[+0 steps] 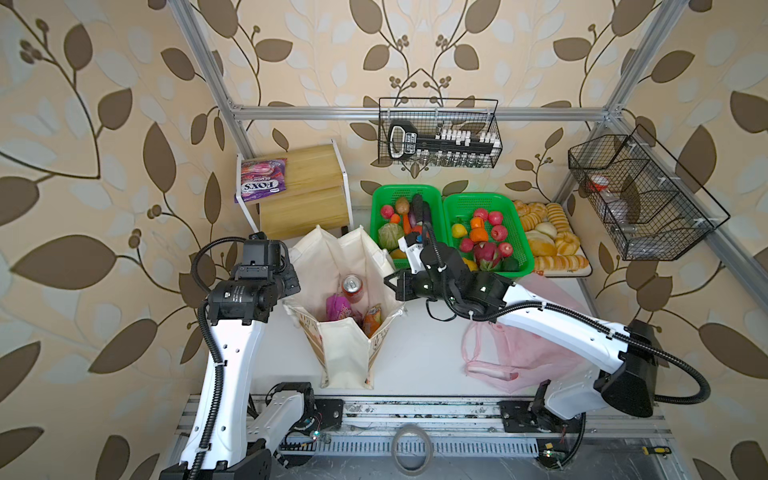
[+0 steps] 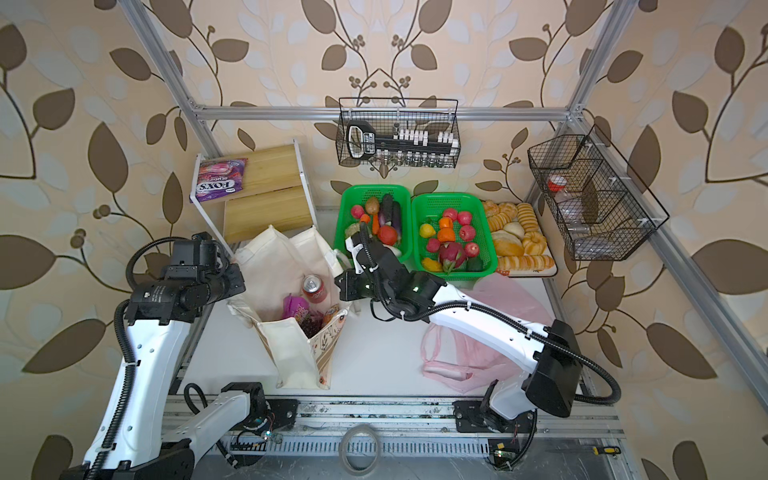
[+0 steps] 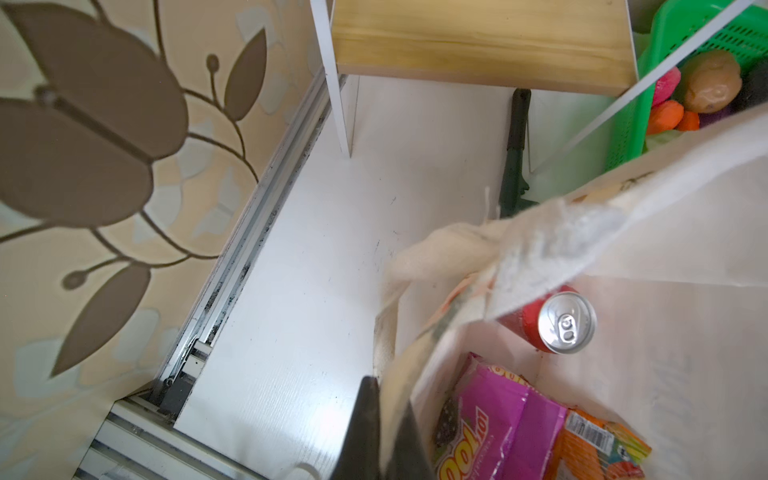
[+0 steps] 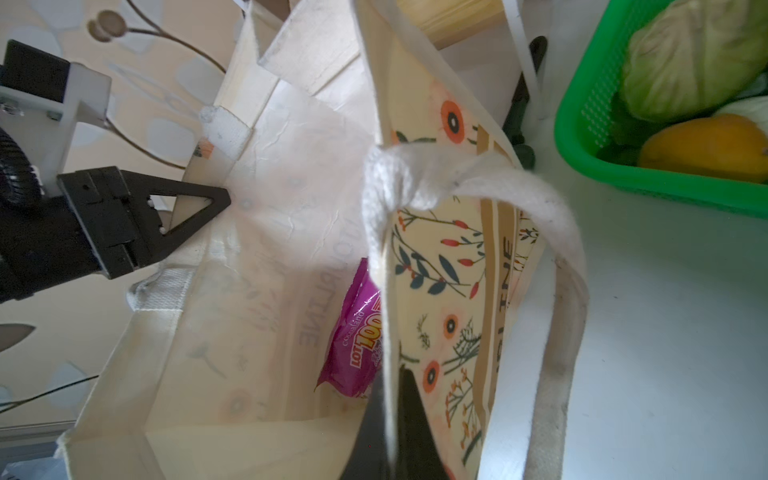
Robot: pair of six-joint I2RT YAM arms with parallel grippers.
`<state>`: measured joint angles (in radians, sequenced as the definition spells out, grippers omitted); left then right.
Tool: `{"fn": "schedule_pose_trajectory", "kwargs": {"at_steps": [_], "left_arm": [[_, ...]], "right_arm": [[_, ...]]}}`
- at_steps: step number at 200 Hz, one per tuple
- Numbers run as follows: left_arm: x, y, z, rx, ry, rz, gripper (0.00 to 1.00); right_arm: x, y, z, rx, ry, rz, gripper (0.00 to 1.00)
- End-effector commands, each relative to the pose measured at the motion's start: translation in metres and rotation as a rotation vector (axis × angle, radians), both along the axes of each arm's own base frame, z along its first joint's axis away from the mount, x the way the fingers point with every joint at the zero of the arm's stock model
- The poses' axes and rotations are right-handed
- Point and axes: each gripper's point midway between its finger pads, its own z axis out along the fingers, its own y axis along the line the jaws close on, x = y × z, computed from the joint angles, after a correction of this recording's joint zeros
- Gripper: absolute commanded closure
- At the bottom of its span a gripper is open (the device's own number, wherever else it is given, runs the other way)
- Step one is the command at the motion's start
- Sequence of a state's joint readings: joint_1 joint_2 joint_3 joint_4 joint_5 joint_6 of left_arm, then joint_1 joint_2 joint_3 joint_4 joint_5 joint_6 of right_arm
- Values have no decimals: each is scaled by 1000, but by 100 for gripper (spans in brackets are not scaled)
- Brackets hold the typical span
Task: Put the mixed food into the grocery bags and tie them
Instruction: 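Slide the tote toward the shelf with both grippers holding its rim, then release the tote with both grippers and withdraw them toward the pink bag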
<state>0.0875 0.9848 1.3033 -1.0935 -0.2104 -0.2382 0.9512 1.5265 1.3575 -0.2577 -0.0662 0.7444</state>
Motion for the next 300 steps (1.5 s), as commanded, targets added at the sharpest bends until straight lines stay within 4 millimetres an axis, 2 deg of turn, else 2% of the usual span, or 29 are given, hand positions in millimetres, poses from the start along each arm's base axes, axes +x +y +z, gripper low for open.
{"fn": "schedule_pose_trajectory", "kwargs": {"at_steps": [1,17,37,68,100,130,158,183,197,222,232,251,262,282,300], "left_arm": [[21,32,53,68,-197,121,100],[29,45,62,67,-227,173,100],[51,50,76,-2,-315,182,100],[63,84,98,-35,-388,271,100],[72,119,95,-115,-446,320,100],[65,151,90,-74,-429,384,100],[68,176,95,-137,-464,401,100],[75,184,95,-151,-455,360,100],[81,182,87,-173,-419,328,100],[75,187,70,-165,-395,374,100],[71,188,67,-151,-395,389,85],[67,186,66,-136,-400,389,75],[66,185,68,-134,-399,388,58],[65,181,75,-134,-409,376,50],[64,176,86,-135,-428,355,39]], "right_arm": [[5,33,78,235,-112,40,100],[6,55,83,253,-111,74,100],[5,82,86,262,-114,116,100],[12,114,86,276,-105,140,100],[21,142,93,278,-127,154,100],[28,165,99,300,-125,165,100],[27,189,95,325,-112,177,100],[23,206,94,350,-100,190,100],[22,211,91,360,-94,187,100],[22,214,82,348,-82,187,99],[23,213,81,338,-83,185,95],[23,209,85,338,-91,195,94],[24,207,89,341,-95,202,87],[21,204,94,340,-97,211,76],[19,201,96,330,-102,223,61]]}}
